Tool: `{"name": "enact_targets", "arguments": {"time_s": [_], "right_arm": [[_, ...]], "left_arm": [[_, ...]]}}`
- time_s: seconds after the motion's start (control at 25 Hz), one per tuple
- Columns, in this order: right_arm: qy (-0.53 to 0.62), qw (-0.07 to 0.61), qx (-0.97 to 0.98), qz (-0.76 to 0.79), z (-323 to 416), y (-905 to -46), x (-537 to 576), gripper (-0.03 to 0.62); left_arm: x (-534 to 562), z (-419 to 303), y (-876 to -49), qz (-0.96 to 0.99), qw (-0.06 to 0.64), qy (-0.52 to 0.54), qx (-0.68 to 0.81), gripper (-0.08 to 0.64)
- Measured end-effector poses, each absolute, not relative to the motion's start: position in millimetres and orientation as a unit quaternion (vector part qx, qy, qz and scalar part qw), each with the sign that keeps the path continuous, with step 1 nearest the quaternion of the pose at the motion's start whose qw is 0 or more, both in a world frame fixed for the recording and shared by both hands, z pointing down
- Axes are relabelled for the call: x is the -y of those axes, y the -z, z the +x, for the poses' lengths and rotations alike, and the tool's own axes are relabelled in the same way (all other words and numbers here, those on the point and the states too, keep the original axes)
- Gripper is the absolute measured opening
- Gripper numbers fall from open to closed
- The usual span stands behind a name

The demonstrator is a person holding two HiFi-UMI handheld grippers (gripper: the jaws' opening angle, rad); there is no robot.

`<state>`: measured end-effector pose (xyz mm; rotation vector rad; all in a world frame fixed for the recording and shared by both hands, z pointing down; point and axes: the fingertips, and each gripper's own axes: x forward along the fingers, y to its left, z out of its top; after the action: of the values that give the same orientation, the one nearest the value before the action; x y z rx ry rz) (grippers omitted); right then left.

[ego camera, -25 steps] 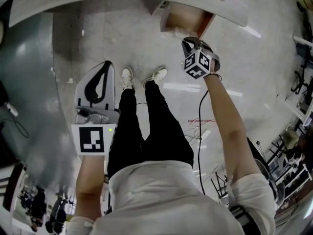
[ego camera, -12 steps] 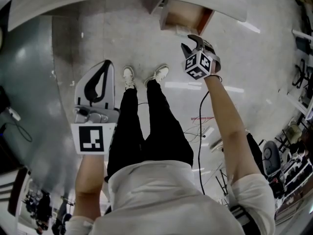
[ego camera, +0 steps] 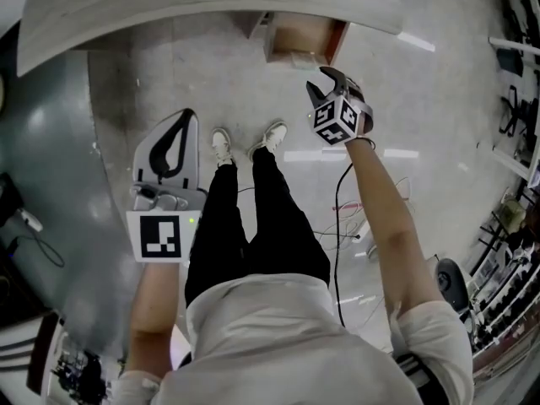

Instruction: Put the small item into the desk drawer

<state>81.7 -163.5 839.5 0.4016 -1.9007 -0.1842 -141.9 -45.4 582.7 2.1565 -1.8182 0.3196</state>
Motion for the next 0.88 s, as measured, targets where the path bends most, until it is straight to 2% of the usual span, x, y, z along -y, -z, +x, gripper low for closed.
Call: {"name": "enact_targets", "arguments": {"time_s": [0.12,0.56,0.88], "right_arm": [[0.075,0.555,0.808,0.182,79,-813,156,0.190],[0.057,0.500,0.815,0.287,88,-696,148,0.032],[-0.028,0.416,0.825,0.382,95,-625,133,0.023]], "left_arm": [[45,-145,-563,0.758,0.144,-0.110,0.627,0.017],[51,-132,-482,0.798,0.091,-0.073,0.591,0.017],[52,-130,-437,0.819,0.054,-0.052,0.568,0.017]]}}
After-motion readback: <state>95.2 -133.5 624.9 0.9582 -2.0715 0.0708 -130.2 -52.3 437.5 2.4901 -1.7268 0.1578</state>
